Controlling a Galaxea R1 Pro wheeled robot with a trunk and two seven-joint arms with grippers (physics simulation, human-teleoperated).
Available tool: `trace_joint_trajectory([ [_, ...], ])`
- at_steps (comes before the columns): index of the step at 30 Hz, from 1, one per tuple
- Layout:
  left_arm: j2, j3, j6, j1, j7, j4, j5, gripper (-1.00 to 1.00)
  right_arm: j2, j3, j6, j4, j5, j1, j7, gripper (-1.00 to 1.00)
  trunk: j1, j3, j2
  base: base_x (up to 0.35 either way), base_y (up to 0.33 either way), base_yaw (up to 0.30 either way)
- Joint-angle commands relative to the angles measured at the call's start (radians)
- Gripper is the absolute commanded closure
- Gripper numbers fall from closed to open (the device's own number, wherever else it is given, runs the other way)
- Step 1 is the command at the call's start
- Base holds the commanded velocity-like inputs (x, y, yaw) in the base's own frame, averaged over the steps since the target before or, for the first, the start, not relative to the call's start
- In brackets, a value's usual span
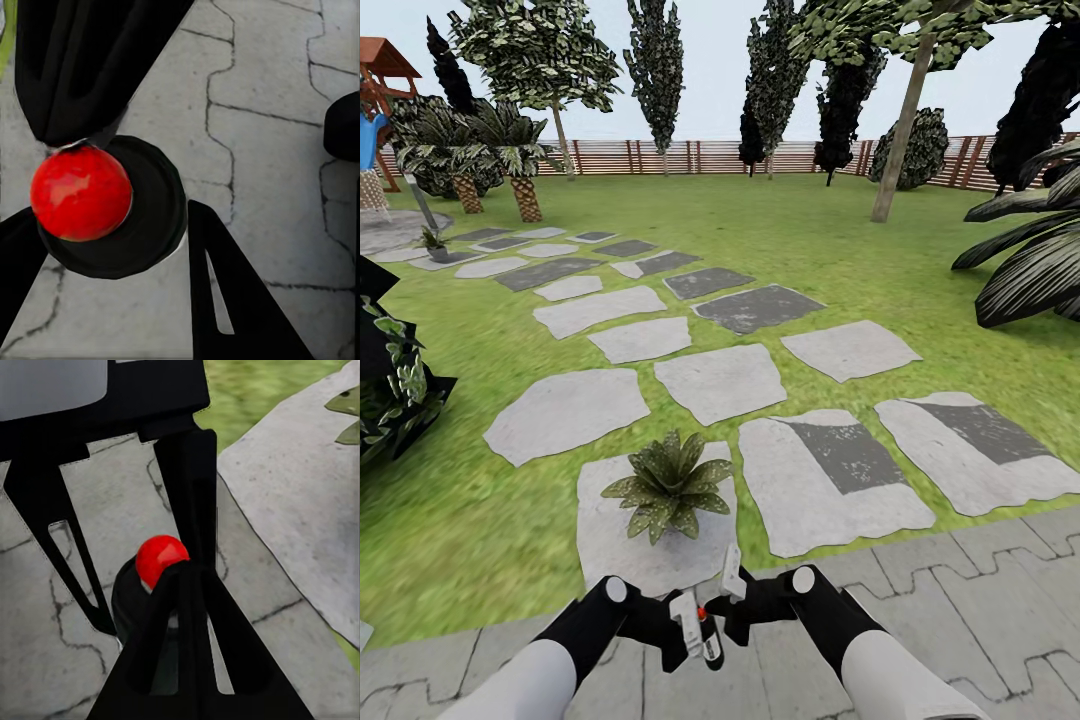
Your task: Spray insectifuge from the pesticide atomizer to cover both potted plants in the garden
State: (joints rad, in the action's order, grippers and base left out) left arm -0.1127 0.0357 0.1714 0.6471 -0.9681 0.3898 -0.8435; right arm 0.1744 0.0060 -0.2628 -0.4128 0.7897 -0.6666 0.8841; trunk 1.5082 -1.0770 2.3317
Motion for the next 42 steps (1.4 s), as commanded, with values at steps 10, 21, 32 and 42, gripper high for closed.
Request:
trace_joint_trajectory([
  [10,0.049,-0.004,0.01,0.0,-0.003,0.0,-0.013,1.0,0.0,0.0,-0.004,-0.001,0.006,0.0,0.001,1.0,0.0,-0.001,0.0,0.0,0.0,0.0],
  [21,0.222,-0.003,0.01,-0.057,0.002,-0.002,-0.015,1.0,0.0,-0.001,-0.004,0.0,0.008,0.0,0.0,1.0,0.0,-0.001,0.0,0.0,0.0,0.0],
  [32,0.241,0.012,0.004,-0.2,0.251,-0.013,0.055,1.0,-0.022,-0.009,-0.007,0.009,0.003,0.002,-0.008,-1.0,0.0,-0.001,0.0,0.0,0.0,0.0],
  [42,0.25,0.016,0.184,-0.226,0.877,-0.264,0.677,1.0,-0.056,-0.152,-0.226,0.253,-0.004,0.144,-0.928,-1.0,0.0,-0.001,0.0,0.0,0.0,0.0],
])
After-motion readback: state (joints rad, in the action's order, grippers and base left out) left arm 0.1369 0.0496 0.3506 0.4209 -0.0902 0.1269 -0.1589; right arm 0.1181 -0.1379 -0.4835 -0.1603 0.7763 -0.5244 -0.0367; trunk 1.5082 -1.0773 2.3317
